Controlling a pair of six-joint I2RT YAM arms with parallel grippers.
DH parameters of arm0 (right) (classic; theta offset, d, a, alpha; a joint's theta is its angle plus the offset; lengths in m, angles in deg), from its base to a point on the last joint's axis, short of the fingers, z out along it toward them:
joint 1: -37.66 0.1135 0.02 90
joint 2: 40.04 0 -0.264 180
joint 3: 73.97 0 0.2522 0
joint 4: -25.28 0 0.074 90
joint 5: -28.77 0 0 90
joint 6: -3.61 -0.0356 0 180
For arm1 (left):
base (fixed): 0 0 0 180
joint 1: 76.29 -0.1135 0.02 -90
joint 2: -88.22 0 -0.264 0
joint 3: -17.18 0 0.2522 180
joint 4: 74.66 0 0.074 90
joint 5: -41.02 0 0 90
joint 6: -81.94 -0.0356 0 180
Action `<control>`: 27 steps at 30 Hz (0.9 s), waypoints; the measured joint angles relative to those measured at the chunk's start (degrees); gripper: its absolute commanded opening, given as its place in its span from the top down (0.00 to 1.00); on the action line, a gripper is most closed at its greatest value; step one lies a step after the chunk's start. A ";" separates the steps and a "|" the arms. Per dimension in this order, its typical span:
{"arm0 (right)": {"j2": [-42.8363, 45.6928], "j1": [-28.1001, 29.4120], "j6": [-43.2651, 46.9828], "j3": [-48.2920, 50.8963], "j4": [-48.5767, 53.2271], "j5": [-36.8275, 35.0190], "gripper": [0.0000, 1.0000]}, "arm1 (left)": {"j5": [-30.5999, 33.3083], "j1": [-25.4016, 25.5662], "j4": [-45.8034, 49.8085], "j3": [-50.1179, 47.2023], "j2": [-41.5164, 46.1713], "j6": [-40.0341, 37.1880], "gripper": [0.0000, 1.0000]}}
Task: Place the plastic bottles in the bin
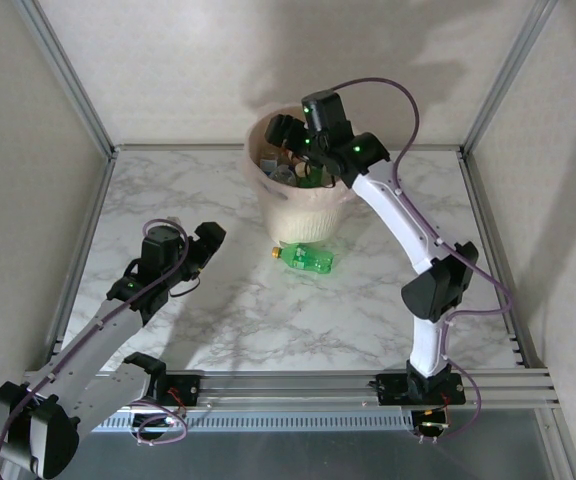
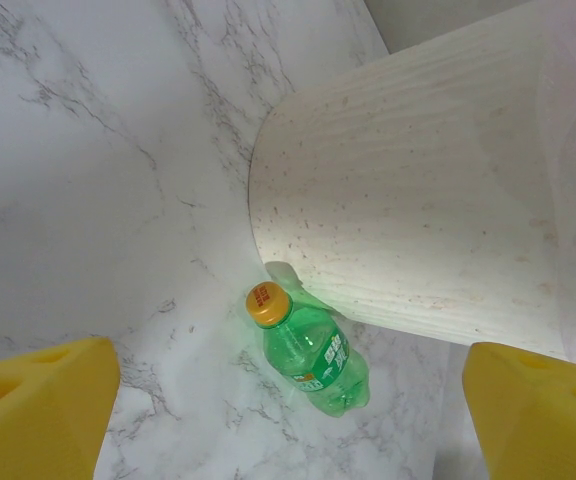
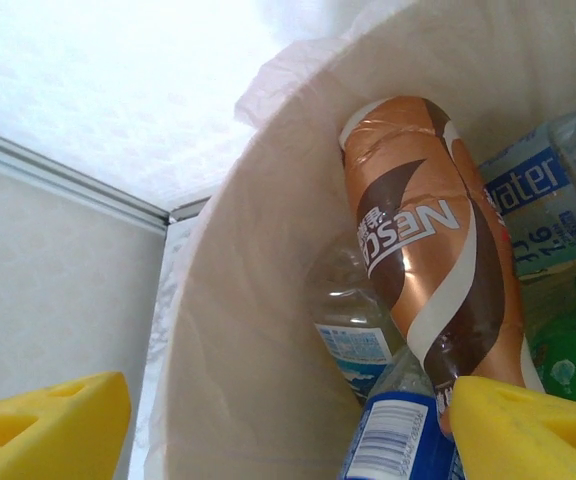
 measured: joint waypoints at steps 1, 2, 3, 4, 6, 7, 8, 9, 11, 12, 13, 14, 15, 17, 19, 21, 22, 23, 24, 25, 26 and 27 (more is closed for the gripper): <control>1.73 0.44 1.22 1.81 -0.59 -0.42 0.16 | 0.02 0.00 0.00 0.00 0.00 0.00 0.11; 3.98 1.01 2.56 4.37 -1.55 -0.85 0.16 | 0.17 0.00 0.02 0.00 0.00 0.00 0.11; 6.25 1.66 3.61 6.93 -2.51 -1.40 0.16 | 0.22 0.00 0.02 0.00 0.00 0.00 0.11; 9.51 2.47 4.92 10.64 -3.78 -2.21 0.16 | 0.35 0.00 0.02 0.00 0.00 0.00 0.11; 16.48 4.13 7.13 18.60 -6.32 -3.19 0.15 | 0.46 -0.02 0.04 0.00 0.00 0.00 0.11; 20.96 5.03 8.15 23.63 -8.09 -3.45 0.14 | 0.59 0.00 0.07 0.00 0.00 0.00 0.11; 25.38 5.60 9.01 28.48 -9.77 -3.43 0.12 | 0.61 0.00 0.09 0.00 0.00 0.00 0.11; 28.96 5.77 9.62 32.35 -10.91 -3.48 0.11 | 0.61 0.00 0.11 0.00 0.00 0.02 0.11; 37.55 5.60 10.93 41.70 -13.60 -3.45 0.09 | 0.61 0.00 0.11 0.00 0.00 0.09 0.12; 41.13 5.33 11.43 45.77 -14.75 -3.28 0.08 | 0.61 0.00 0.09 0.00 -0.02 0.24 0.12; 44.63 5.11 11.80 50.01 -15.72 -3.04 0.07 | 0.61 -0.02 0.07 0.00 -0.09 0.50 0.12; 47.21 4.81 11.98 53.64 -16.59 -2.38 0.06 | 0.59 0.00 -0.04 0.00 -0.26 0.74 0.12; 49.31 4.48 12.09 57.11 -17.49 -1.55 0.06 | 0.59 0.00 -0.09 0.00 -0.46 0.96 0.12; 52.26 3.17 12.04 64.41 -19.71 0.92 0.06 | 0.57 0.00 -0.09 0.00 -1.03 1.42 0.13; 52.72 0.76 11.76 70.38 -21.40 3.52 0.07 | 0.57 0.00 -0.09 0.00 -1.33 1.84 0.13; 51.47 -1.99 11.41 75.69 -23.61 6.23 0.07 | 0.57 0.00 -0.07 0.00 -1.38 2.19 0.13; 50.42 -3.52 11.23 78.36 -24.76 7.80 0.08 | 0.57 0.00 -0.09 0.00 -1.36 2.23 0.13; 49.31 -4.85 11.15 80.83 -26.18 9.29 0.08 | 0.59 0.00 -0.07 0.00 -1.33 2.36 0.13; 48.39 -5.75 11.02 82.53 -27.32 10.38 0.08 | 0.59 0.00 -0.02 0.00 -1.29 2.36 0.13; 47.21 -6.62 10.93 84.37 -29.03 11.67 0.08 | 0.59 0.00 -0.02 0.00 -1.16 2.36 0.13; 46.10 -7.23 10.80 85.74 -30.47 12.79 0.08 | 0.61 0.00 0.02 0.00 -0.92 2.36 0.13; 45.31 -7.58 10.78 86.60 -31.74 13.42 0.07 | 0.61 0.00 0.04 0.00 -0.66 2.36 0.13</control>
